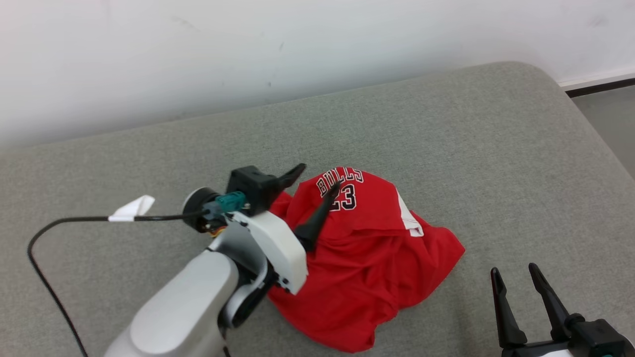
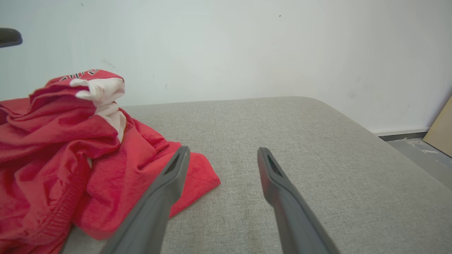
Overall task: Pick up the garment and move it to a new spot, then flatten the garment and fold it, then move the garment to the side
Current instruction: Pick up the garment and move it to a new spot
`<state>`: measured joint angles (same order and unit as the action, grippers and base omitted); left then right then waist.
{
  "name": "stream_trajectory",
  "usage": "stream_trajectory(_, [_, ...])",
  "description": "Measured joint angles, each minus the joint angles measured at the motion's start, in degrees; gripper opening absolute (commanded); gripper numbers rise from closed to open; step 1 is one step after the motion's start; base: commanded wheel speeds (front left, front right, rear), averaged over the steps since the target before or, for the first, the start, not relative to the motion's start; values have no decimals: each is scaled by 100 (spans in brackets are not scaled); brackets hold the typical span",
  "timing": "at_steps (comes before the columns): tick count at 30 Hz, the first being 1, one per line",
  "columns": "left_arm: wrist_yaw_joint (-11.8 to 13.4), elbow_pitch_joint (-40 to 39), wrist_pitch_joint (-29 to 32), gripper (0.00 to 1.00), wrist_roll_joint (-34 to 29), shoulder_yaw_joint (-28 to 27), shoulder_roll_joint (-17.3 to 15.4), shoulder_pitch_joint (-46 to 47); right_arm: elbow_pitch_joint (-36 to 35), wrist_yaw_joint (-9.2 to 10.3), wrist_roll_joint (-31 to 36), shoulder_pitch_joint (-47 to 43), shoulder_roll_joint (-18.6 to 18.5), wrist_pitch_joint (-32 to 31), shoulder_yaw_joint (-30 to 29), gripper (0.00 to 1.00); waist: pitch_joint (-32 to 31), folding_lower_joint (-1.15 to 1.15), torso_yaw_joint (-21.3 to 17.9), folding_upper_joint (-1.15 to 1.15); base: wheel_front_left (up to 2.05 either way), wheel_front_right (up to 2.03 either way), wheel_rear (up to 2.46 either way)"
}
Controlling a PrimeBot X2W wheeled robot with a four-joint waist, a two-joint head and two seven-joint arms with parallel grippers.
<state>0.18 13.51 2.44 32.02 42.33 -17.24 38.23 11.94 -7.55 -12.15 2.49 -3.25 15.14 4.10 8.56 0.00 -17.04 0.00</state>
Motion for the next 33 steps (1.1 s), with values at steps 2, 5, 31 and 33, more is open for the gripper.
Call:
stream_trajectory(2, [38,-393,168,100,-11,97,-8,-24,4,0,0,-4,1,0,27,100,-23,0,-35,0,0,0,0])
stream_trajectory(5, [67,-860,433,100,-43,271,21,-45,-2,0,-2,-1,2,0,46,100,-16,0,-117,0,0,0,0])
stream_trajectory(31, [191,571,541,49,-978,1007,-49,309,-91,0,-201,140,32,0,109,100,451,0,-862,0,0,0,0])
stream_trajectory(33, [199,742,437,0,-977,995,-9,342,-91,0,-202,150,33,0,109,100,452,0,-863,0,0,0,0])
